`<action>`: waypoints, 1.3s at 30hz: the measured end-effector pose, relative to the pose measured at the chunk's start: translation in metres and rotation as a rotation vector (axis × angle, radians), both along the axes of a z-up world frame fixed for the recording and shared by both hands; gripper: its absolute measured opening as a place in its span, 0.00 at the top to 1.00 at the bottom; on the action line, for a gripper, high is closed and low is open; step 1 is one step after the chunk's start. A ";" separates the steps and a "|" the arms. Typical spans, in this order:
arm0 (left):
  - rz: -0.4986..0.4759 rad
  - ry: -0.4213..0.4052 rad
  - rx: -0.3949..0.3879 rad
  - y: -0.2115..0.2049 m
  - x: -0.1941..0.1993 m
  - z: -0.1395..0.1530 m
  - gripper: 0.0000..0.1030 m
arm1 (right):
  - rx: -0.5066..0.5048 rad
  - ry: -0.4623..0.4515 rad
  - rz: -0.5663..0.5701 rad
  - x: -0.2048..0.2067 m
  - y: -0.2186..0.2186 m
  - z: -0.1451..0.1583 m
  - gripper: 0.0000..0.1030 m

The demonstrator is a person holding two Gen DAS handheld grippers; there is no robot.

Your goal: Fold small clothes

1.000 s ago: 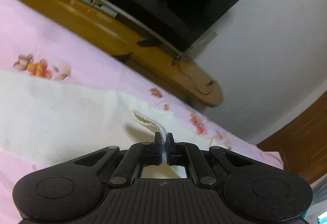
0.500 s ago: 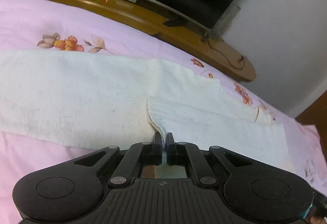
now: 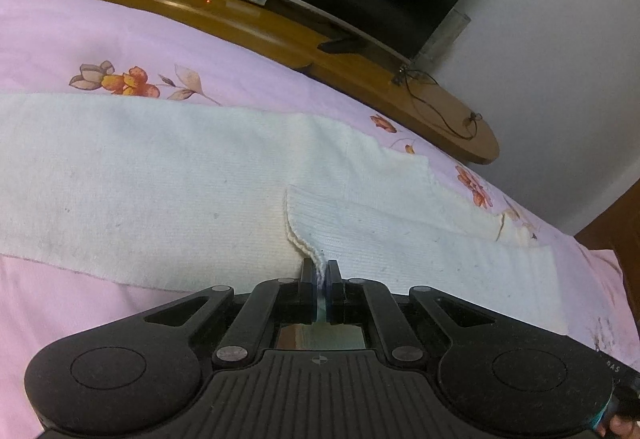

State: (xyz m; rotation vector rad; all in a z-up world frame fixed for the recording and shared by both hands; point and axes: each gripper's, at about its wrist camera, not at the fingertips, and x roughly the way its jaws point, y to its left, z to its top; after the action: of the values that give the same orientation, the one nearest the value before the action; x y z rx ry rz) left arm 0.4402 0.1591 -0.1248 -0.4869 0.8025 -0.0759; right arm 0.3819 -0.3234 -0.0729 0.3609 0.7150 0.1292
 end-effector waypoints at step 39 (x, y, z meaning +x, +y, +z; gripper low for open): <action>0.096 -0.090 -0.052 0.000 -0.005 -0.021 0.97 | 0.159 0.019 -0.012 0.117 -0.042 -0.001 0.95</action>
State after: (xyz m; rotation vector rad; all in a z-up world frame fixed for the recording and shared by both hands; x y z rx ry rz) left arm 0.4355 0.1595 -0.1460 -0.5667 0.6896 -0.0292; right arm 0.4993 -0.3651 -0.0735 0.5187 0.7232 0.1724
